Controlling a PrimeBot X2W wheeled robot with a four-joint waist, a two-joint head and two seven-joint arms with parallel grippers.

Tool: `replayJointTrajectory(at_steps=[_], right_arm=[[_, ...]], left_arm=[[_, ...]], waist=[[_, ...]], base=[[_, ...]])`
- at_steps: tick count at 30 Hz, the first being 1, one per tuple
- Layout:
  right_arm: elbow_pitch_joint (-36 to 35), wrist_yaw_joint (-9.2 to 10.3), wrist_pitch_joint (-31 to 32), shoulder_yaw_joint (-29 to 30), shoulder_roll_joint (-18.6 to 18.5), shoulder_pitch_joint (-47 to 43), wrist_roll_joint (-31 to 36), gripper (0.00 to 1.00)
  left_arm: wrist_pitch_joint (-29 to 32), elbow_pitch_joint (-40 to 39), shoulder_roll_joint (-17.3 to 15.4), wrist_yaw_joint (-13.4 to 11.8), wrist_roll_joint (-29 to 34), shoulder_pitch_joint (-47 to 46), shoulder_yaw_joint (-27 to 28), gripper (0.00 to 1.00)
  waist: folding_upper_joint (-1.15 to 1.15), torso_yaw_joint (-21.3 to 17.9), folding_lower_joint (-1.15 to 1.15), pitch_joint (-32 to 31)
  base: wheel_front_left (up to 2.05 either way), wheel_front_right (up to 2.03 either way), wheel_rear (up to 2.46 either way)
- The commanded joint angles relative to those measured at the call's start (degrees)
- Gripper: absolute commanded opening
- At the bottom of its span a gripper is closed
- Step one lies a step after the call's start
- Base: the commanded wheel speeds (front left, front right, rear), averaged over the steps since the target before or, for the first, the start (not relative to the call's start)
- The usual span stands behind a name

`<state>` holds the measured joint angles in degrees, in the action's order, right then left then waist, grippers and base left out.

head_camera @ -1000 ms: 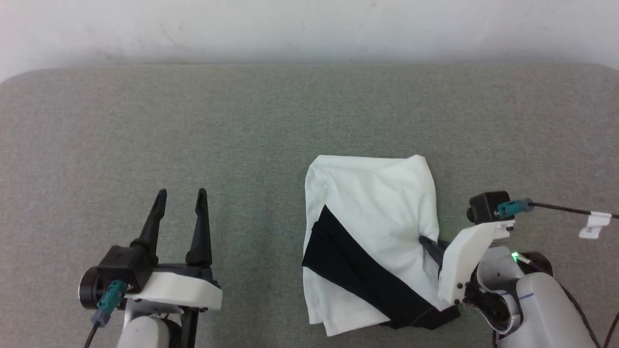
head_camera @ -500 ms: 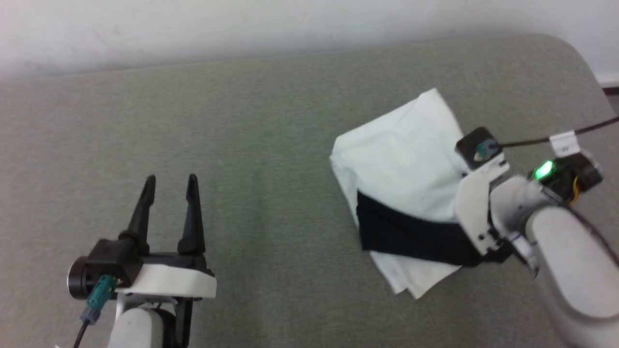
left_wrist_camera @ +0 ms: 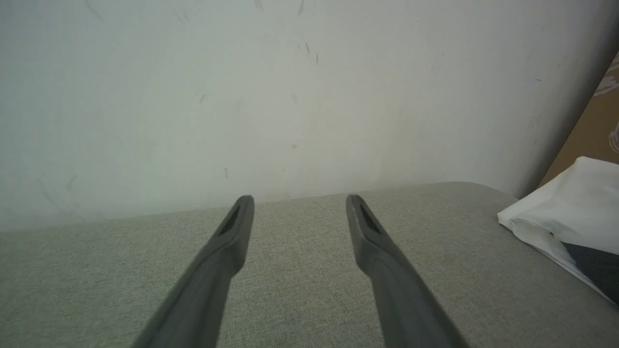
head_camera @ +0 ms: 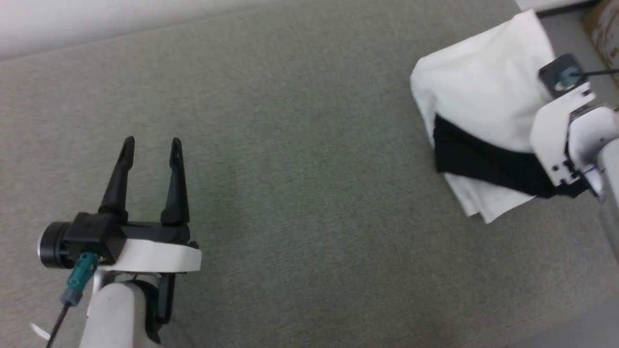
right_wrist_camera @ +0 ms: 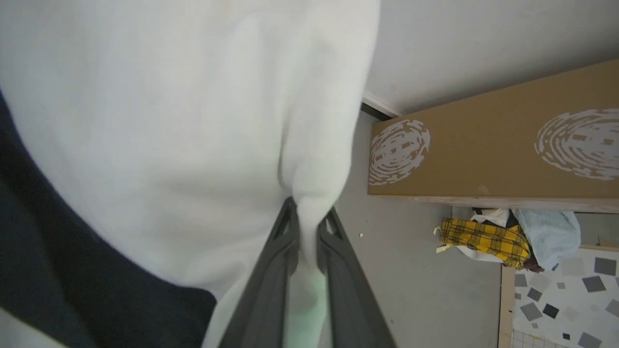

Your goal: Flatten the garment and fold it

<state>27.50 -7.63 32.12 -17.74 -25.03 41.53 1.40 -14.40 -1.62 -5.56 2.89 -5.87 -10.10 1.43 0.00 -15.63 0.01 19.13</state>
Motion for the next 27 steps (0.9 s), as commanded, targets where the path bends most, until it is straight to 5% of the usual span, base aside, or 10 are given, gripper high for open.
replayJointTrajectory(at_steps=[1,17,19,20,21,27], right_arm=[[1.69,0.14,-1.42,1.31,-0.19,2.16,0.93,0.0],[17.0,0.14,-13.84,12.7,-0.35,10.65,8.16,0.0],[18.39,0.14,-14.27,13.9,0.14,10.6,8.6,0.73],[18.39,0.14,-14.27,13.9,0.14,10.6,8.6,0.73],[18.96,0.14,-14.56,14.53,0.36,10.53,8.7,1.0],[20.41,0.14,-16.66,17.35,1.25,8.73,8.83,1.0]], left_arm=[[0.6,-0.92,-1.02,-0.2,0.59,-1.13,0.21,1.0],[4.45,-5.11,-3.53,-0.44,1.06,-2.0,-0.17,1.0],[4.27,-4.76,-3.58,-0.39,0.76,-1.92,-0.18,1.0],[4.27,-4.76,-3.58,-0.39,0.76,-1.92,-0.18,1.0],[4.13,-4.36,-3.68,-0.28,0.47,-1.99,-0.08,1.0],[1.89,-0.88,-2.41,-0.37,-0.77,-1.12,-0.6,1.0]], waist=[[0.0,-4.31,-0.01,4.95],[0.0,-1.24,-0.01,9.92],[0.0,-0.67,-0.01,9.39],[0.0,-0.67,-0.01,9.39],[0.0,-0.37,-0.01,8.94],[0.0,1.75,-0.01,3.78]], base=[[0.0,0.0,0.0],[0.0,0.0,0.0],[0.0,0.0,0.0],[0.0,0.0,0.0],[0.0,0.0,0.0],[0.0,0.0,0.0]])
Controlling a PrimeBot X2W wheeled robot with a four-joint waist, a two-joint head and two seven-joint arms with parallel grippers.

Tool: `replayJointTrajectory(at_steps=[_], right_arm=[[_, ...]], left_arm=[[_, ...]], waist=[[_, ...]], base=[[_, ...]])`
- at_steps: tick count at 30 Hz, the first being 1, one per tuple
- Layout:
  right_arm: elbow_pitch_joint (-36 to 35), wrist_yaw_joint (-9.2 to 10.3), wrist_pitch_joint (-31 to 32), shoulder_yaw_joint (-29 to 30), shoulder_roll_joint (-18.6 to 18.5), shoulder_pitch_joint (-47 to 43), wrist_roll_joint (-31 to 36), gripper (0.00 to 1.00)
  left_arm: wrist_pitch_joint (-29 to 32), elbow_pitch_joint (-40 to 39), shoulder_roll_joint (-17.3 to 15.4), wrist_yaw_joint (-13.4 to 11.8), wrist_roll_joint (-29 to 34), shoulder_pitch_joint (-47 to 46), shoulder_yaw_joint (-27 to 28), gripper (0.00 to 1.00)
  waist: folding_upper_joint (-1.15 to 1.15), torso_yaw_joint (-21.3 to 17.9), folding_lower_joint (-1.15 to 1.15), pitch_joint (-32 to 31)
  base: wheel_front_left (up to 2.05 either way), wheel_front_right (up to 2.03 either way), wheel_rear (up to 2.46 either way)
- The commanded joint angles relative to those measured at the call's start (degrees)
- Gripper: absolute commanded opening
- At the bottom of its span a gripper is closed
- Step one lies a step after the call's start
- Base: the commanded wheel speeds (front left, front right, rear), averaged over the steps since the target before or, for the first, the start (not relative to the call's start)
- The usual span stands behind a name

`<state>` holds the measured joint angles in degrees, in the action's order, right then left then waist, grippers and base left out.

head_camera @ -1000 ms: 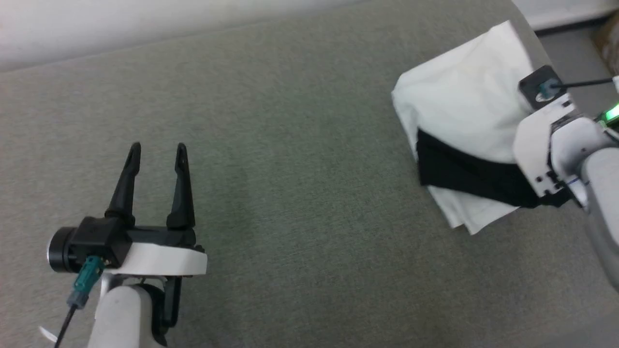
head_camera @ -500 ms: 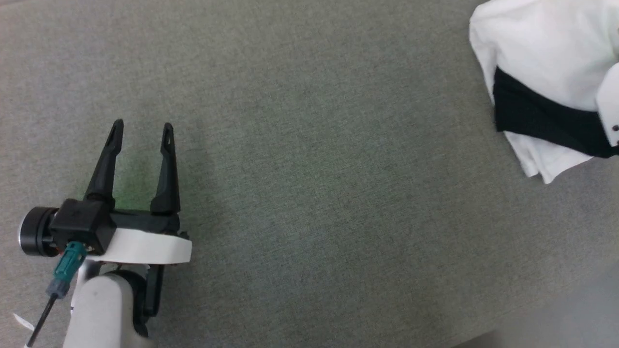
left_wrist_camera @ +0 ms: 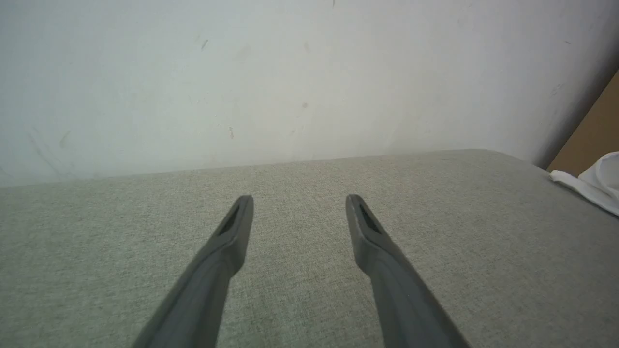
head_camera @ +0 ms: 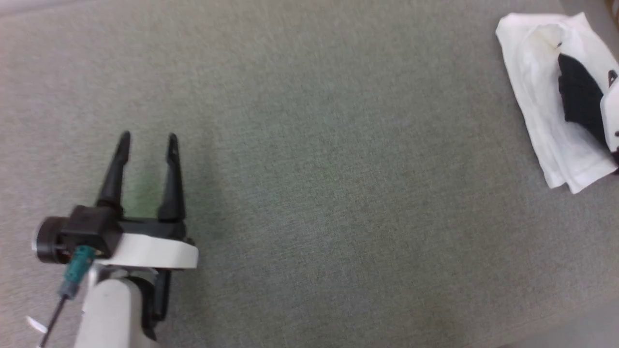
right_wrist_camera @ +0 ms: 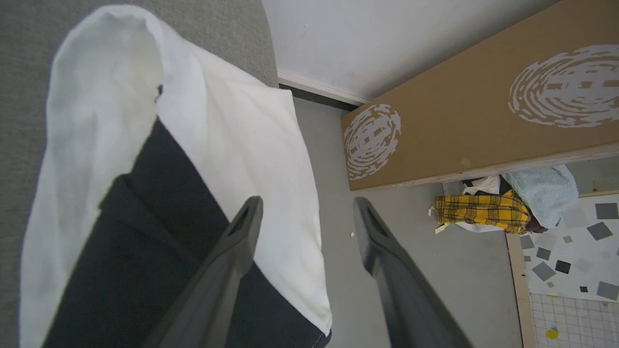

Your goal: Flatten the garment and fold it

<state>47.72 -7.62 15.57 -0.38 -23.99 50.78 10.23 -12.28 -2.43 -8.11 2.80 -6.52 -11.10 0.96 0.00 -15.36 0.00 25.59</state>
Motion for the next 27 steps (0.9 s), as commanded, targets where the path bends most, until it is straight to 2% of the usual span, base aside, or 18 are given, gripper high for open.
replayJointTrajectory(at_steps=[1,8,12,16,22,27], right_arm=[[0.21,0.13,-0.68,0.35,0.23,-1.11,-0.31,1.0],[-3.59,0.13,-8.26,3.54,0.84,-7.3,-6.34,1.0],[-9.83,0.13,-13.13,6.49,2.15,-12.88,-10.85,1.0],[-18.59,0.13,-16.72,6.8,3.95,-19.59,-14.78,1.0],[-34.02,0.13,-18.64,7.13,9.15,-30.22,-17.21,1.0],[-43.05,0.13,-19.94,7.5,14.58,-37.92,-16.87,1.0]], left_arm=[[-0.61,0.57,0.52,-0.38,-0.15,0.25,-0.45,1.0],[-2.17,4.83,2.63,-0.89,-1.08,3.04,-2.33,1.0],[-2.51,6.76,3.42,-1.28,-2.15,4.51,-2.64,1.0],[-2.63,8.28,3.9,-1.41,-2.99,5.79,-3.11,1.0],[-2.7,9.19,4.45,-1.94,-4.36,7.37,-3.5,1.0],[-2.71,10.03,4.66,-1.63,-5.12,8.05,-4.04,1.0]], waist=[[0.0,1.96,0.0,-3.93],[0.0,6.36,0.0,-13.07],[0.0,9.08,0.0,-17.33],[0.0,11.52,0.0,-20.52],[0.0,14.11,0.0,-23.35],[0.0,15.83,0.0,-25.09]], base=[[0.0,0.0,0.0],[0.0,0.0,0.0],[0.0,0.0,0.0],[0.0,0.0,0.0],[0.0,0.0,0.0],[0.0,0.0,0.0]])
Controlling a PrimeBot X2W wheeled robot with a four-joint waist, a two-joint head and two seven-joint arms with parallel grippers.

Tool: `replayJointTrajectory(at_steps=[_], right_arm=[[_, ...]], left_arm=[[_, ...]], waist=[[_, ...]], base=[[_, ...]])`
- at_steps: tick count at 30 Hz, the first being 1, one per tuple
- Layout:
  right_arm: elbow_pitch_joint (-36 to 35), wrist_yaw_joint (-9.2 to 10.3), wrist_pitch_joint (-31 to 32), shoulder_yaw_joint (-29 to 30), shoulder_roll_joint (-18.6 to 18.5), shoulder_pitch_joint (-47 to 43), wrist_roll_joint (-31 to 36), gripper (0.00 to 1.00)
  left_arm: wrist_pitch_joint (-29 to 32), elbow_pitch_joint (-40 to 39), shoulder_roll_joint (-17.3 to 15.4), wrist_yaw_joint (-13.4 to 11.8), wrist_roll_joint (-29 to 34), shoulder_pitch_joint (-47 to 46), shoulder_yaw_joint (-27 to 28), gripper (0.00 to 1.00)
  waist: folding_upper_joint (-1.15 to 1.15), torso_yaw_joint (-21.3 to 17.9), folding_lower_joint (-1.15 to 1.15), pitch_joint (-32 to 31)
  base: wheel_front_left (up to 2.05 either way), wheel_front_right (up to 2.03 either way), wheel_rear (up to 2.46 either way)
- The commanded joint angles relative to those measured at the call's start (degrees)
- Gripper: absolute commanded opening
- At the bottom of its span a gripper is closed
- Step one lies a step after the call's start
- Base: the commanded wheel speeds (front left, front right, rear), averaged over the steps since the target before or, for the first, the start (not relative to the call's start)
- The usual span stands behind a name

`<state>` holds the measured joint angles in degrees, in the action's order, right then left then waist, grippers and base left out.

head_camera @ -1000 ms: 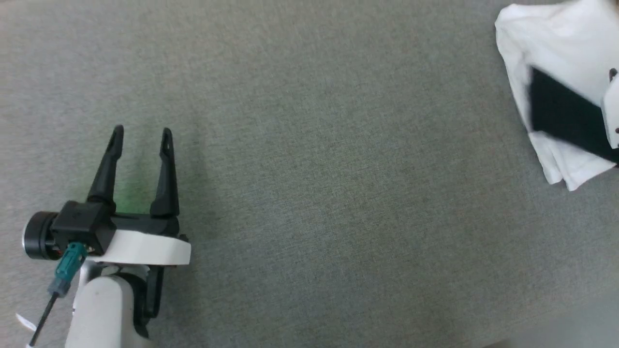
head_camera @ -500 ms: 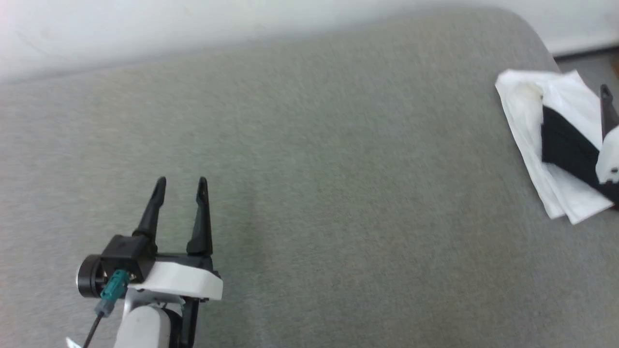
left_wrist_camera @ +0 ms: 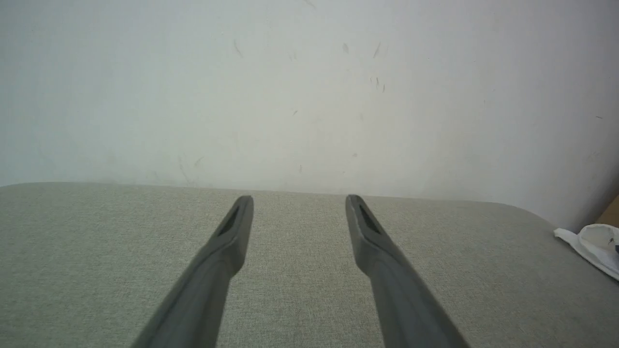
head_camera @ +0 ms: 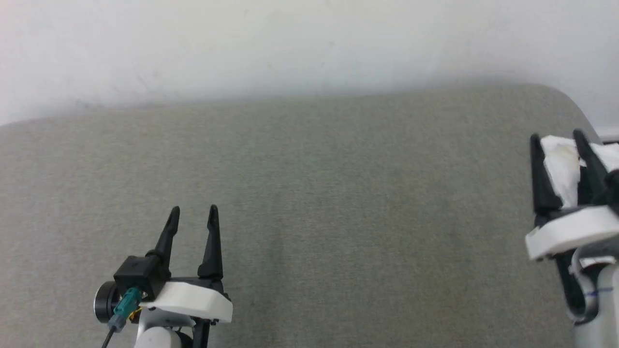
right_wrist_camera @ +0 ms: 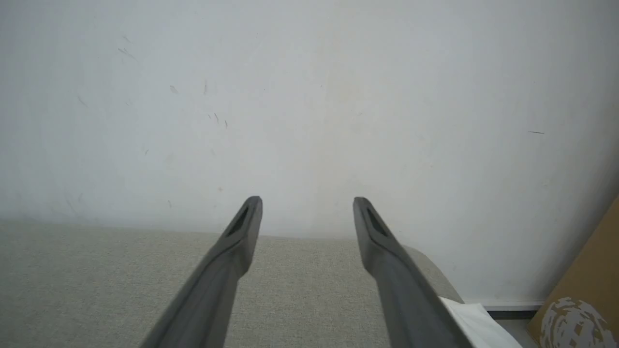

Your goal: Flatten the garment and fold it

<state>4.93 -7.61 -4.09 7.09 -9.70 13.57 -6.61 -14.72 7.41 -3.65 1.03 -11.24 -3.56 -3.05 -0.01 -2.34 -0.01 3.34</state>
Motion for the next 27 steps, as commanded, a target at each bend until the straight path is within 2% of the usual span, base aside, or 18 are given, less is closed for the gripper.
replayJointTrajectory(at_steps=[1,6,11,27], right_arm=[[-1.44,0.12,-0.58,-0.1,1.22,-2.13,0.21,1.0],[-4.85,0.12,-3.13,-0.78,4.46,-7.73,0.94,1.0],[-5.15,0.12,-4.05,-2.2,6.2,-11.84,1.63,1.0],[-2.29,0.12,-5.4,-4.55,6.81,-15.38,-0.61,1.0]], left_arm=[[-0.27,0.31,0.23,0.19,-0.54,0.64,-0.06,1.0],[-0.27,0.78,0.33,0.51,-0.84,1.39,-0.13,1.0],[-0.28,1.06,0.44,0.56,-0.88,2.41,-0.03,1.0],[-0.28,0.77,0.71,0.2,-1.45,4.09,-0.17,1.0]], waist=[[0.01,3.04,0.01,-3.11],[0.01,3.75,0.01,-4.12],[0.01,3.98,0.01,-4.82],[0.01,4.12,0.01,-4.51]], base=[[0.0,0.0,0.0],[0.0,0.0,0.0],[0.0,0.0,0.0],[0.0,0.0,0.0]])
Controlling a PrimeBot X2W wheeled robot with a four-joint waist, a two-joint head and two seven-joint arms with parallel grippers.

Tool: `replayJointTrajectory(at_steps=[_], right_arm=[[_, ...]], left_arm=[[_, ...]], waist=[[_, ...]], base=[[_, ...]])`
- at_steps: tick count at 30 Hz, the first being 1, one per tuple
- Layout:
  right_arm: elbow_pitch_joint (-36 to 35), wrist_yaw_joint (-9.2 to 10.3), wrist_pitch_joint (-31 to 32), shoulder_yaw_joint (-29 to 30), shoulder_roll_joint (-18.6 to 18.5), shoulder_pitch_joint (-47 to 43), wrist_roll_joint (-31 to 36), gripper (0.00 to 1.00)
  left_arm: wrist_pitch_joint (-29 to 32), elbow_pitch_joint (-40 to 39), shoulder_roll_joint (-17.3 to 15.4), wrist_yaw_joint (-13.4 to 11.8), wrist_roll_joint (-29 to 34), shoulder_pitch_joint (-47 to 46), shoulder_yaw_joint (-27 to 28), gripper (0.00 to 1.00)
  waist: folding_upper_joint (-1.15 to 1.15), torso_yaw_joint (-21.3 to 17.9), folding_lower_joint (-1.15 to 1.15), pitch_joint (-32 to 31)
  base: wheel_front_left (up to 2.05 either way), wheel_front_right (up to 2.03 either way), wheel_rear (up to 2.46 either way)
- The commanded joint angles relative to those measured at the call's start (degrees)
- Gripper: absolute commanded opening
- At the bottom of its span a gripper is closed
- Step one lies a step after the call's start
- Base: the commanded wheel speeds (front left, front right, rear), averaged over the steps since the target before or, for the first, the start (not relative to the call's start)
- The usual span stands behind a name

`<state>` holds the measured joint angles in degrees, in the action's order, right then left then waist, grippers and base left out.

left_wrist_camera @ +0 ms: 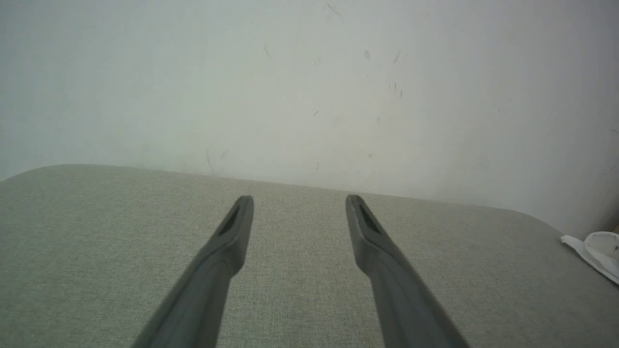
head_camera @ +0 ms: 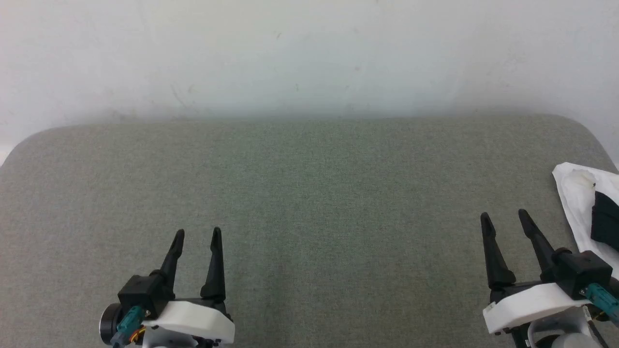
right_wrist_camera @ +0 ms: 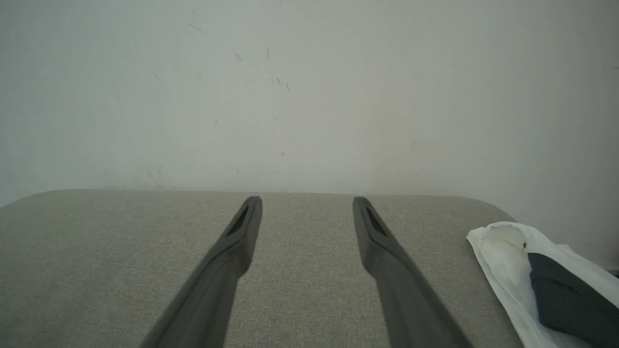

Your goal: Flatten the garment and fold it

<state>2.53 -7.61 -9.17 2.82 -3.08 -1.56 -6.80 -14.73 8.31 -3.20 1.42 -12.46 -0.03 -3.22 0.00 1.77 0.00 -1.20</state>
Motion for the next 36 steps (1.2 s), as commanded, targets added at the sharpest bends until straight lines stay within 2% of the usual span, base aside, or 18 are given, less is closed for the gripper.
replayJointTrajectory(at_steps=[1,10,11,36], right_arm=[[0.2,0.12,-0.33,-0.35,0.19,-0.2,-0.45,1.0],[0.55,0.12,-0.24,-0.52,0.2,-0.42,-0.84,1.0],[0.37,0.0,0.04,-0.53,-0.01,0.0,-0.35,0.0],[0.04,0.01,0.95,-0.82,-0.05,0.16,0.38,0.0]], left_arm=[[-0.27,-0.12,0.26,-0.2,-0.29,0.54,-0.02,1.0],[-0.27,0.4,0.3,-0.13,-0.34,0.68,-0.33,1.0],[0.04,0.18,0.01,0.0,-0.16,-0.01,-0.33,0.0],[1.52,-0.67,0.01,-0.13,1.07,-0.03,0.01,0.0]], waist=[[0.0,0.01,0.0,0.03],[0.0,0.08,0.0,-0.43],[0.0,0.08,0.0,-0.42],[0.0,-0.11,0.0,-0.26]], base=[[0.0,0.0,0.0],[0.0,0.0,0.0],[0.0,0.0,0.0],[0.0,0.0,0.0]])
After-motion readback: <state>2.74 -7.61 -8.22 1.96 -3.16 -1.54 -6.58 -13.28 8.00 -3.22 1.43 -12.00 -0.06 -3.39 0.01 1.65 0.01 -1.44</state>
